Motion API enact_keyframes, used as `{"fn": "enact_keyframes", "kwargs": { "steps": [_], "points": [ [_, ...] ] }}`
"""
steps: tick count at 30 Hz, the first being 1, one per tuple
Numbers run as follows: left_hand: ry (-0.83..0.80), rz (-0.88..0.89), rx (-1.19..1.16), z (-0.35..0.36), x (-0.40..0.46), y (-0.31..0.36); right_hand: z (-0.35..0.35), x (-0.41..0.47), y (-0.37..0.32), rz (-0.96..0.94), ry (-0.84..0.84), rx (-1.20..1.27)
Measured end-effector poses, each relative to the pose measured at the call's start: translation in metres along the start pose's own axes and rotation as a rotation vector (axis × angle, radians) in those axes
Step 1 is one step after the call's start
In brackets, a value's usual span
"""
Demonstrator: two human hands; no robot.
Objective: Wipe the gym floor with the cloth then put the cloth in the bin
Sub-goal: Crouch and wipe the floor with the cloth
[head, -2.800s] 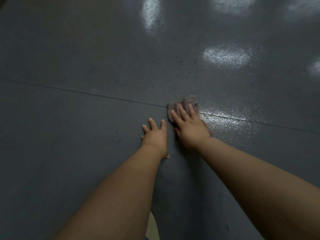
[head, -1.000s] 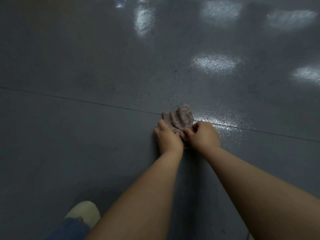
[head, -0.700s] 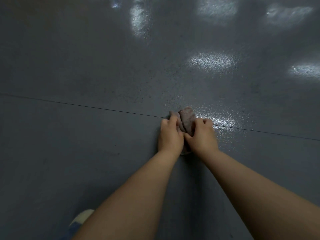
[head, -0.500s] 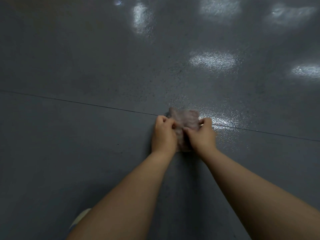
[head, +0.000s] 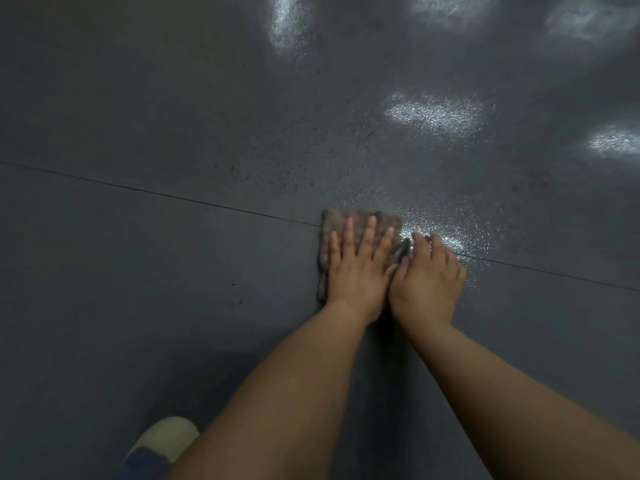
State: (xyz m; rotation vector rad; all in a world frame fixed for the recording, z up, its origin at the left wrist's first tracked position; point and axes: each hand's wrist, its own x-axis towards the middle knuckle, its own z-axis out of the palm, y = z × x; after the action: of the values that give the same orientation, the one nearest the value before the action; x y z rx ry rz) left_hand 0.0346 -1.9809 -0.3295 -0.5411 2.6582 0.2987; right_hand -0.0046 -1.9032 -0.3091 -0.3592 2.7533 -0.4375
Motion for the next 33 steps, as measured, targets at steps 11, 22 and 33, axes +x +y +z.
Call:
{"fn": "enact_keyframes", "kwargs": {
  "steps": [11,22,33],
  "points": [
    [0.023,-0.074,0.038,-0.035,0.041,-0.103,0.006,0.009,-0.023,-0.240,-0.216,-0.282],
    [0.169,-0.021,0.080,0.008,-0.024,-0.113,0.024,-0.001,-0.053,-0.252,-0.132,-0.147],
    [0.072,-0.273,-0.070,-0.044,0.046,-0.194,0.034,-0.010,-0.091,-0.387,-0.295,-0.298]
  ]
}}
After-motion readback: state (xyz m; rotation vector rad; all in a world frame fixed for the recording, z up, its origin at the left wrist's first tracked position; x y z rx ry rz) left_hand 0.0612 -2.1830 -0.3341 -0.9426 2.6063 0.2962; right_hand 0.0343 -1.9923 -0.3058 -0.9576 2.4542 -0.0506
